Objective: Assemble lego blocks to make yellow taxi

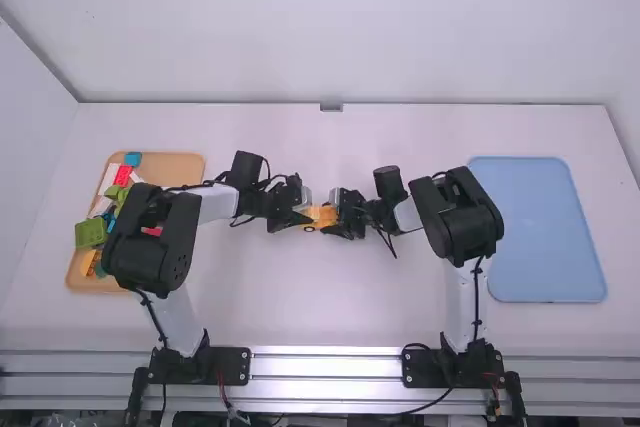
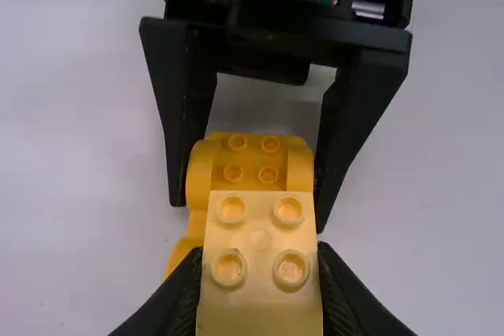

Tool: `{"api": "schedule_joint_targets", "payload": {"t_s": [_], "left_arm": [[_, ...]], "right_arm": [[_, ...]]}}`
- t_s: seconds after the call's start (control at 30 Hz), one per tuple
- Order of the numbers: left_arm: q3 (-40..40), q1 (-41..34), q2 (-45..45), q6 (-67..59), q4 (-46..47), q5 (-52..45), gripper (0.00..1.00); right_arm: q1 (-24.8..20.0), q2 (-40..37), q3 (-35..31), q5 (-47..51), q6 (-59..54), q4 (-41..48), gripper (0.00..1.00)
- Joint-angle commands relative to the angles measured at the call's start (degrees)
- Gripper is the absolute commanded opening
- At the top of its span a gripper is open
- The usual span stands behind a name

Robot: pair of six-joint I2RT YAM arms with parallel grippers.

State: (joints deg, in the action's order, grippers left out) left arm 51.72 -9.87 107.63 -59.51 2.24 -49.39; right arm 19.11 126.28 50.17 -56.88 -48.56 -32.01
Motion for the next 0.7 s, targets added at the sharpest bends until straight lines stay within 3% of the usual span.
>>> {"api": "schedule_joint_targets", "payload": {"t_s": [0.0,0.67], "left_arm": [[-0.72,-0.33,-0.70,0.66,0.50,1.05,0.02],[-0.90,-0.66,-0.70,2.03,3.17,3.39,0.02]], "right_arm": [[0.02,0.76,-0.39,1.25,0.72,1.01,0.55],[1.07,0.76,-0.37,1.25,-2.71,2.69,0.56]]}}
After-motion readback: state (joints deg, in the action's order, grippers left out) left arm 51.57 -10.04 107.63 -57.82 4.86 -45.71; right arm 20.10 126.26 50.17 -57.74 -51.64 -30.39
